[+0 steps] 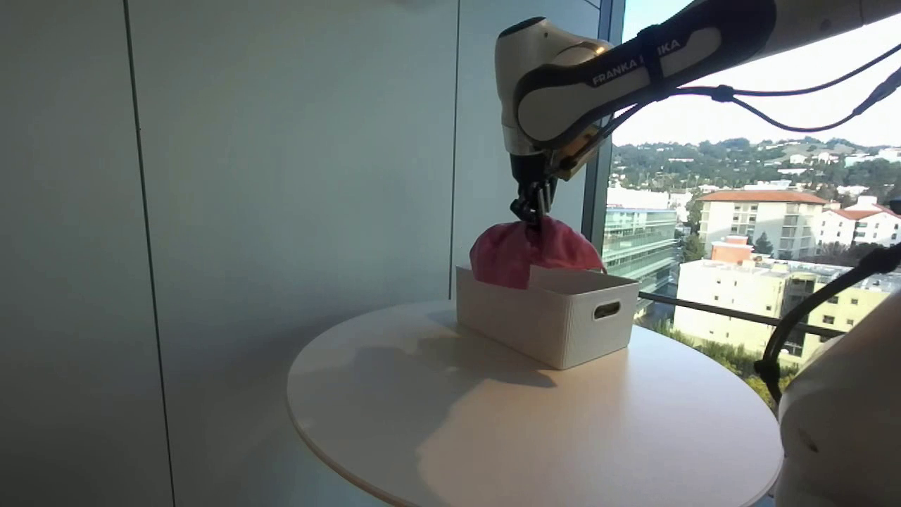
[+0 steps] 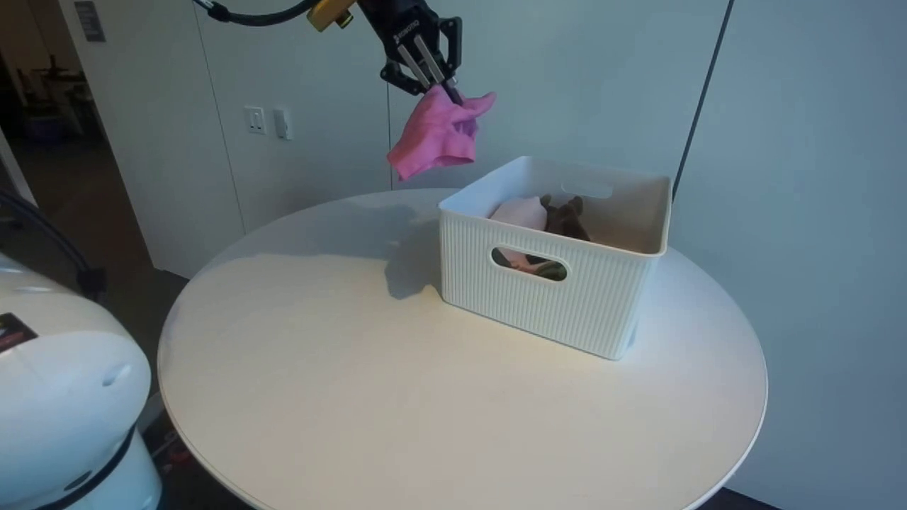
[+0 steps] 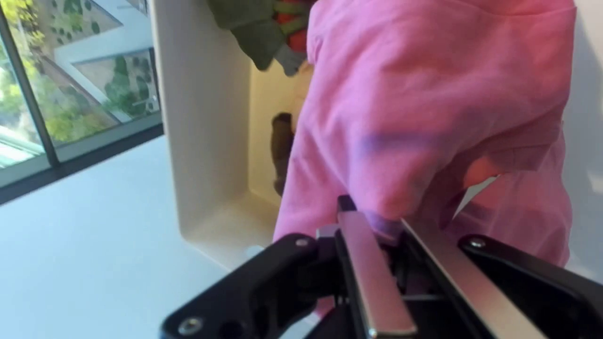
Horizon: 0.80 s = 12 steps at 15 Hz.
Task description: Move the clothes to the box
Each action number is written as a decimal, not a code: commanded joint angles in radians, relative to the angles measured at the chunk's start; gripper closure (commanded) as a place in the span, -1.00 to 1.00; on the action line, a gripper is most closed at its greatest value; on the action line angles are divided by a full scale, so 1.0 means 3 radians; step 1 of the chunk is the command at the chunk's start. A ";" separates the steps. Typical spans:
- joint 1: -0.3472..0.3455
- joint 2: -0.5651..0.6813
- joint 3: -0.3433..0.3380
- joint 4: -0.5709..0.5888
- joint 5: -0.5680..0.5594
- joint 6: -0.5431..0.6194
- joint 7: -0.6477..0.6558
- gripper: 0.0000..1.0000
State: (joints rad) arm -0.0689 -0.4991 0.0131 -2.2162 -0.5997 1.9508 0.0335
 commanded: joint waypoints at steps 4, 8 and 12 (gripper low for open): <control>-0.0289 -0.0145 -0.0411 -0.0034 -0.0384 0.0423 -0.0096 0.83; -0.0272 0.0189 -0.0583 0.0197 -0.0302 0.0873 -0.0339 0.83; -0.0265 0.0625 -0.0776 0.0470 0.0072 0.1103 -0.0589 0.78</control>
State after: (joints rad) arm -0.1520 -0.4207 -0.1817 -2.1726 -0.6562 2.2364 -0.0680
